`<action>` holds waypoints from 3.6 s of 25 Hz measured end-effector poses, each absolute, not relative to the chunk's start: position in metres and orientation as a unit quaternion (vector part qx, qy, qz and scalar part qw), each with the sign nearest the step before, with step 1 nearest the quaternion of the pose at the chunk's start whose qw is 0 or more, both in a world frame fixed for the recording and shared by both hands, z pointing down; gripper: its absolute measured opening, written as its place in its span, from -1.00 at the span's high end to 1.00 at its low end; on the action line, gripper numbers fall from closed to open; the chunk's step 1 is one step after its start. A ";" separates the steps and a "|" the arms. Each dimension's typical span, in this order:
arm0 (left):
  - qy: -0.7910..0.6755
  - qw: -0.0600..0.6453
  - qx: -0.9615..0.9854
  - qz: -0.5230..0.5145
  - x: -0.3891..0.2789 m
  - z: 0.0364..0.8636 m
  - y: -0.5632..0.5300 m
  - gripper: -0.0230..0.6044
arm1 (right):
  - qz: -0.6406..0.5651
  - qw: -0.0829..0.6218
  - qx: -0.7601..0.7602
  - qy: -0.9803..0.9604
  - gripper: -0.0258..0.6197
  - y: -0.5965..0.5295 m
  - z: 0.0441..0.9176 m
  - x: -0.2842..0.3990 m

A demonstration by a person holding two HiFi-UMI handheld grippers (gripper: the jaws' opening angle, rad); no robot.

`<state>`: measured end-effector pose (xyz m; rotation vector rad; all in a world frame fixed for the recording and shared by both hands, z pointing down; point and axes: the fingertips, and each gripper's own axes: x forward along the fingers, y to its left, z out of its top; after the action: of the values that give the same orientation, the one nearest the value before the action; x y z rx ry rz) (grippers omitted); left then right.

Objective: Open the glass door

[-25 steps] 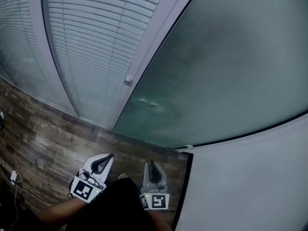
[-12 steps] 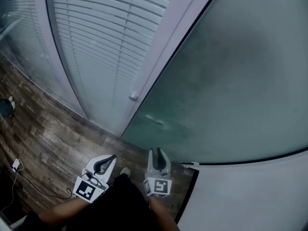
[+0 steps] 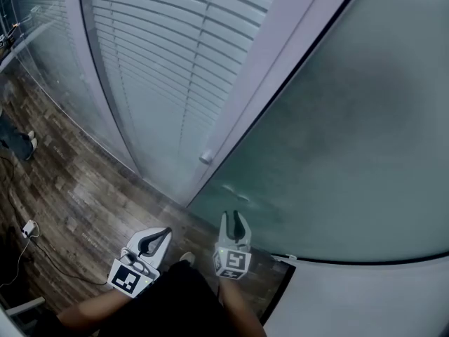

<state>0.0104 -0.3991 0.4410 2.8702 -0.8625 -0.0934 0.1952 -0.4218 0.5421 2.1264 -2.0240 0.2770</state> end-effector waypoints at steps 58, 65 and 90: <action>-0.374 0.076 0.924 -0.001 -0.038 0.454 -0.414 0.93 | 0.114 0.082 0.772 -0.620 0.56 -0.486 0.568 0.242; -0.361 0.064 0.930 -0.001 -0.039 0.449 -0.408 0.93 | 0.114 0.093 0.771 -0.619 0.56 -0.482 0.563 0.241; -0.346 0.092 0.933 -0.021 -0.069 0.449 -0.375 0.93 | 0.110 0.114 0.767 -0.622 0.57 -0.442 0.556 0.224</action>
<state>-0.0694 -0.3748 0.4493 2.7711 -1.0281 -0.0636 0.2241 -0.4424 0.5564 2.2485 -1.8250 0.3222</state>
